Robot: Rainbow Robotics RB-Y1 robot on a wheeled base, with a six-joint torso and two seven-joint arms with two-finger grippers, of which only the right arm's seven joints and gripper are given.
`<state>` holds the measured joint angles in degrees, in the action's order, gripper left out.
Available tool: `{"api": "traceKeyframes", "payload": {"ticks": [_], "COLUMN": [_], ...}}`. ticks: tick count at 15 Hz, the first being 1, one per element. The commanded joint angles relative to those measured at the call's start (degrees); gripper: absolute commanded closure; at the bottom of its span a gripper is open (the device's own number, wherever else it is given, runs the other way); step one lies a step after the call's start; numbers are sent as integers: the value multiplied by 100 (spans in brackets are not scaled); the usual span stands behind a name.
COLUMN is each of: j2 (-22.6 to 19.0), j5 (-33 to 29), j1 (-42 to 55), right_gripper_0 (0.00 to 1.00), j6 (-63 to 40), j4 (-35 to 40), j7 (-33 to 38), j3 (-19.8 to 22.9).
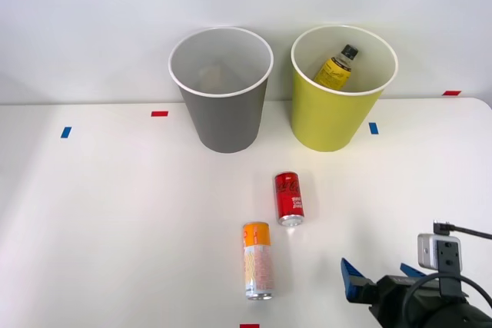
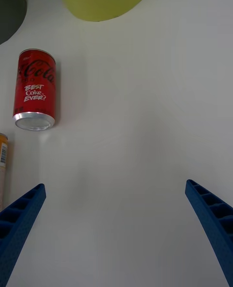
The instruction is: Put cans in the gray bin, plastic bottles in the light green bin
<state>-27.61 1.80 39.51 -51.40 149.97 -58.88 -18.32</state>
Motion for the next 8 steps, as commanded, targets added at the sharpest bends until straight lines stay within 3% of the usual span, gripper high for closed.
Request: {"api": "traceKeyframes", "payload": {"ticks": [1, 4, 8], "j2": [-166, -359, -605], "j5": [752, 1340, 2035], "j1": [-919, -1683, -2518], "right_gripper_0": [0, 0, 0], "j6": [-854, -1416, -1838], "j4": [3, 3, 3], "j7": [342, 1019, 1204], "j3": [74, 74, 126]}}
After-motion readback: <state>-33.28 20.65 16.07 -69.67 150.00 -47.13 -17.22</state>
